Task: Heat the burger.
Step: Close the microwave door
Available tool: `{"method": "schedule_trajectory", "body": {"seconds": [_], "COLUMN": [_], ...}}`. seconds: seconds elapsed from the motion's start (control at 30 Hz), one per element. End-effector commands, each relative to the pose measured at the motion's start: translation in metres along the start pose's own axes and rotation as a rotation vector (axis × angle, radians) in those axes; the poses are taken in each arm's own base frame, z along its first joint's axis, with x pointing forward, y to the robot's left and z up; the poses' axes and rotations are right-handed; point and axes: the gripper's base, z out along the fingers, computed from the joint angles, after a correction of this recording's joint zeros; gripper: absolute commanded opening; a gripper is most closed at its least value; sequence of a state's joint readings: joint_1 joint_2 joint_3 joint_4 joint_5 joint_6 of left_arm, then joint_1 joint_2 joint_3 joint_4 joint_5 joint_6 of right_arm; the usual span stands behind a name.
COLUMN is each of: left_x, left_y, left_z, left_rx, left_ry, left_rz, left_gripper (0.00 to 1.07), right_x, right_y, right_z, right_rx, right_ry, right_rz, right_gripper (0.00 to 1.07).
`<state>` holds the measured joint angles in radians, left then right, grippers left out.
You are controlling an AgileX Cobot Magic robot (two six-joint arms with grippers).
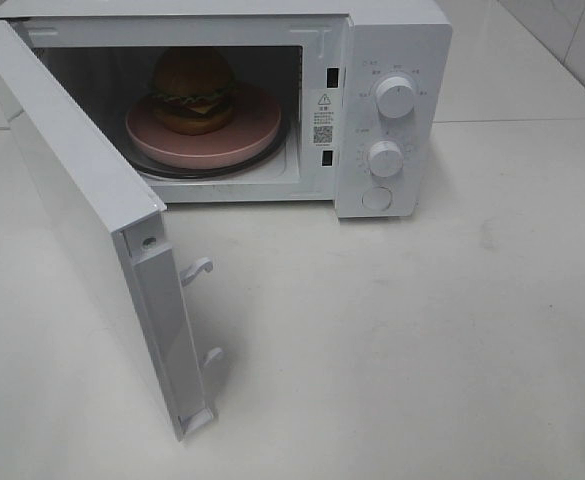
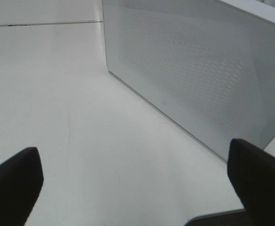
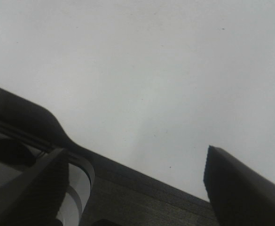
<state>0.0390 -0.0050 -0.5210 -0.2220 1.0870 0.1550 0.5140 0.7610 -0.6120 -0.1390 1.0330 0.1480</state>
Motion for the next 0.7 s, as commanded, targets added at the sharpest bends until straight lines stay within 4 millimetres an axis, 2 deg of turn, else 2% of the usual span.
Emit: {"method": "schedule_trajectory", "body": {"seconds": [0.03,0.13,0.2,0.37,0.4,0.7], "left_x": [0.001,0.001,0.001,0.001,0.001,0.001], "left_y": [-0.001,-0.001,-0.001,-0.001,-0.001,-0.001], "left_z": [-0.002,-0.002,-0.002,-0.002,-0.002,-0.002], "left_rx": [0.001,0.001,0.001,0.001,0.001,0.001], "left_ry": [-0.027,-0.027,-0.027,-0.027,-0.027,-0.027], "left_rz": [-0.004,-0.004,-0.004,-0.004,-0.004,-0.004], "left_gripper": [1.00,1.00,1.00,1.00,1.00,1.00], "right_x": [0.017,0.020,0.036,0.049,0.057,0.086], "right_y": [-0.009,-0.011,-0.016,-0.019,-0.020,-0.016], "right_z": [-0.006,-0.008,-0.015,-0.024,-0.028,-0.042], "right_rx": [0.012,0.018,0.046,0.081,0.110,0.185], "right_ry": [-0.080,-0.102,-0.176,-0.266,-0.308,-0.513], "right_rz": [0.105,0.125,0.198,0.261,0.287,0.373], "right_gripper": [0.76,0.76,0.76,0.76,0.76,0.76]}}
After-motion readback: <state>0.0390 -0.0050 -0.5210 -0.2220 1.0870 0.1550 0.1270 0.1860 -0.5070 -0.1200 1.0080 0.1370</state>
